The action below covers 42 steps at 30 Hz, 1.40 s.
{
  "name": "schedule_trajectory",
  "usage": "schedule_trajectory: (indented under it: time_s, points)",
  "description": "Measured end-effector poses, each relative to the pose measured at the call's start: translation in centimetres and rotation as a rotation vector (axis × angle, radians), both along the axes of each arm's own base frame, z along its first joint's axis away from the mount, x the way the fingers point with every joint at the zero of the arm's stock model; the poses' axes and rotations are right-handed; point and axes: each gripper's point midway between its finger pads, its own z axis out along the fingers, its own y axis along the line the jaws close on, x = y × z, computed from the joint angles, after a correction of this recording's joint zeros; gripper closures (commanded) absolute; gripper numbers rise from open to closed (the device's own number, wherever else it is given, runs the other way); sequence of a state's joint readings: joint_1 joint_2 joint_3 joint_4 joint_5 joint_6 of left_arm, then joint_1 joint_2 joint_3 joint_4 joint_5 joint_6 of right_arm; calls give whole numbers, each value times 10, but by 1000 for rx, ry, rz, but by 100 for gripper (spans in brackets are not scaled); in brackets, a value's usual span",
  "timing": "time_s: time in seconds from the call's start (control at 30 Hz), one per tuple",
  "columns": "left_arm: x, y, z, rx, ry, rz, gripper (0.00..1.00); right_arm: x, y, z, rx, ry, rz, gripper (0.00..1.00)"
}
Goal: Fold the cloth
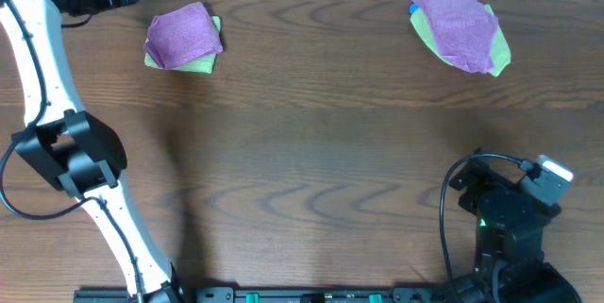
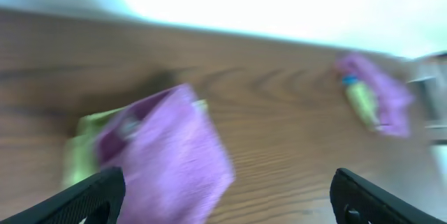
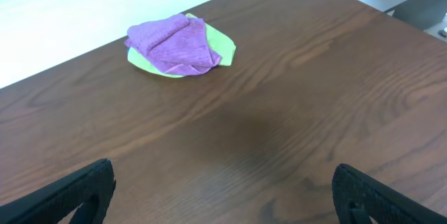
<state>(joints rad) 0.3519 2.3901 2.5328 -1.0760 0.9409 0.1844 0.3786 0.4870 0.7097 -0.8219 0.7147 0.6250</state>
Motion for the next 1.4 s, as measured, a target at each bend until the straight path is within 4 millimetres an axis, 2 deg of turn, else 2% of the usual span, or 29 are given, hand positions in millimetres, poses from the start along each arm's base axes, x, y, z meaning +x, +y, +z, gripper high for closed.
schedule_trajectory:
  time_s: [0.2,0.33,0.43,0.5,0.63,0.83,1.1,1.3,1.4]
  points:
    - [-6,-42,23,-218,33,-77,5,0,0,0,0,0,0,1]
    - [-5,-73,27,-244,37,-135,5,0,0,0,0,0,0,1]
    - [-2,-92,18,-193,60,-137,5,0,0,0,0,0,0,1]
    - [1,-91,9,-135,83,-103,5,0,0,0,0,0,0,1]
    - [11,-67,-16,47,123,20,5,0,0,0,0,0,0,1]
    - [13,-54,-31,167,161,93,5,0,0,0,0,0,0,1]
    - [13,-45,-37,226,176,130,5,0,0,0,0,0,0,1]
    - [27,-36,-31,268,112,165,5,0,0,0,0,0,0,1]
    - [21,-29,-39,299,161,196,5,0,0,0,0,0,0,1]
